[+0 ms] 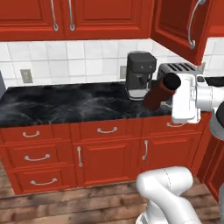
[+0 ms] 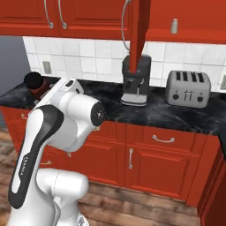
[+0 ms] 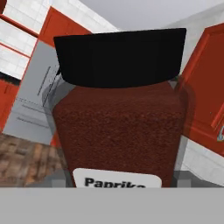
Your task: Collect the paprika, ketchup, and shaker from the cabinet and place them next to the stove.
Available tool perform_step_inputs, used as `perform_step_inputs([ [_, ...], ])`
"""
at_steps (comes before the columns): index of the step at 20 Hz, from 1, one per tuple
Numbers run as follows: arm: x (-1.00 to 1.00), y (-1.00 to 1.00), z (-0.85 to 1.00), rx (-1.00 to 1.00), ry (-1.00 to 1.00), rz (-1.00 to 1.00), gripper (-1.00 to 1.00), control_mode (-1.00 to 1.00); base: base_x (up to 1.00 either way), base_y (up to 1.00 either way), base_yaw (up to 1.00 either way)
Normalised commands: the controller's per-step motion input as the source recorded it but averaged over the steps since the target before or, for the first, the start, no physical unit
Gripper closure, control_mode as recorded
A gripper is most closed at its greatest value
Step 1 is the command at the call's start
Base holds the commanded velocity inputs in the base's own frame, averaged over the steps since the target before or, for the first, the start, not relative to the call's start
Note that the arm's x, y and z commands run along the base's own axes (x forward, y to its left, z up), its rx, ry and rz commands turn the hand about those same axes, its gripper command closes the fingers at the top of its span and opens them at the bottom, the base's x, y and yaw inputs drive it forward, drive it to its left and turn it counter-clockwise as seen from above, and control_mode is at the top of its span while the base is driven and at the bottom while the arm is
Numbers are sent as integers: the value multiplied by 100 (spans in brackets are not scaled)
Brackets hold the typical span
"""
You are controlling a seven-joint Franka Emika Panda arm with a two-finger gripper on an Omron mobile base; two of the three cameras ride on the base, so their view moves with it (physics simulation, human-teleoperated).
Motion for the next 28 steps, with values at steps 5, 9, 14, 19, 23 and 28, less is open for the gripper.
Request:
perform_step_inputs([
  [5, 0, 0, 0, 0, 0, 0, 100, 100, -17, 88, 47],
  [9, 0, 0, 0, 0, 0, 0, 100, 100, 12, 67, 47],
  [14, 0, 0, 0, 0, 0, 0, 100, 100, 44, 42, 44],
  [19, 0, 0, 0, 0, 0, 0, 100, 100, 46, 40, 44],
  [23, 0, 0, 0, 0, 0, 0, 100, 100, 90, 11, 39],
  [28, 0, 0, 0, 0, 0, 0, 100, 100, 100, 3, 37],
])
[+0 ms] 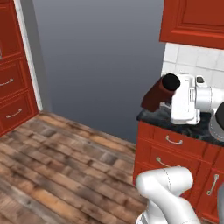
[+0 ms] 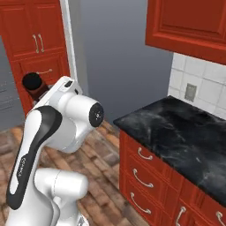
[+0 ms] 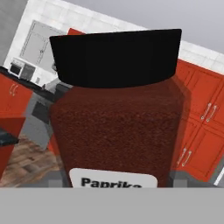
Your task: Collect the paprika, ketchup, and shaker from the cabinet and place them next to the stove.
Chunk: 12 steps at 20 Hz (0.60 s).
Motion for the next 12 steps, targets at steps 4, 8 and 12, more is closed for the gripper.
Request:
perform_step_inputs([
  [4, 0, 0, 0, 0, 0, 0, 100, 100, 79, 16, 39],
  [8, 0, 0, 0, 0, 0, 0, 100, 100, 29, 41, 50],
  [12, 0, 0, 0, 0, 0, 0, 100, 100, 28, 45, 51],
])
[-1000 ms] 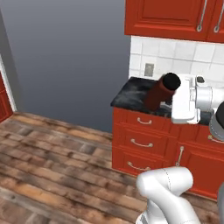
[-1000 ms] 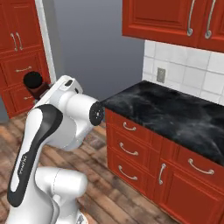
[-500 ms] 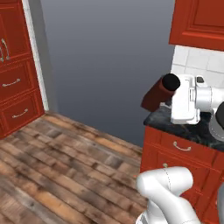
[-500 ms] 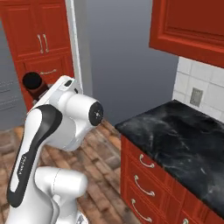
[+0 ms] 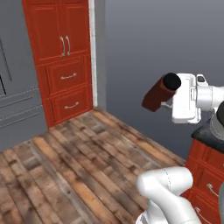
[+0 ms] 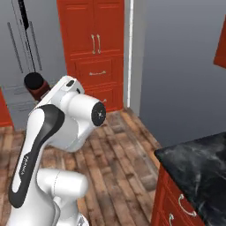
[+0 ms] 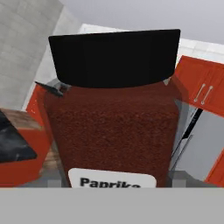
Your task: Collect the paprika, ketchup, and shaker from the cabinet and place them next to the stove.
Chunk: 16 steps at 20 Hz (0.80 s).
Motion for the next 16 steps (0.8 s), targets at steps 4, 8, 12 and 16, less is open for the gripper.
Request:
perform_step_inputs([
  [4, 0, 0, 0, 0, 0, 0, 100, 100, 37, 48, 48],
  [8, 0, 0, 0, 0, 0, 0, 100, 100, 59, 46, 41],
  [12, 0, 0, 0, 0, 0, 0, 100, 100, 93, 34, 33],
  [16, 0, 0, 0, 0, 0, 0, 100, 100, 100, 26, 32],
])
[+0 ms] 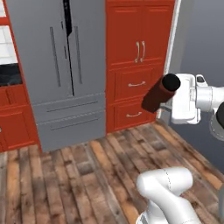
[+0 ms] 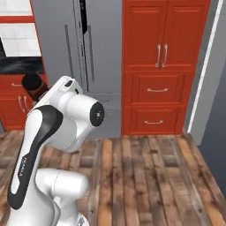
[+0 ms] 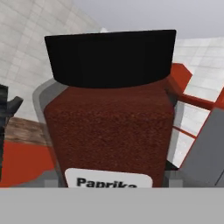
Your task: Collect the paprika, ketchup, and shaker from the cabinet and place them next to the stove.
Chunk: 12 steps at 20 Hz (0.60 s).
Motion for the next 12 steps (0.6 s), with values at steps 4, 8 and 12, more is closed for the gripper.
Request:
perform_step_inputs([
  [4, 0, 0, 0, 0, 0, 0, 100, 100, 97, 33, 31],
  [8, 0, 0, 0, 0, 0, 0, 100, 100, 81, 47, 34],
  [12, 0, 0, 0, 0, 0, 0, 100, 100, 82, 47, 34],
])
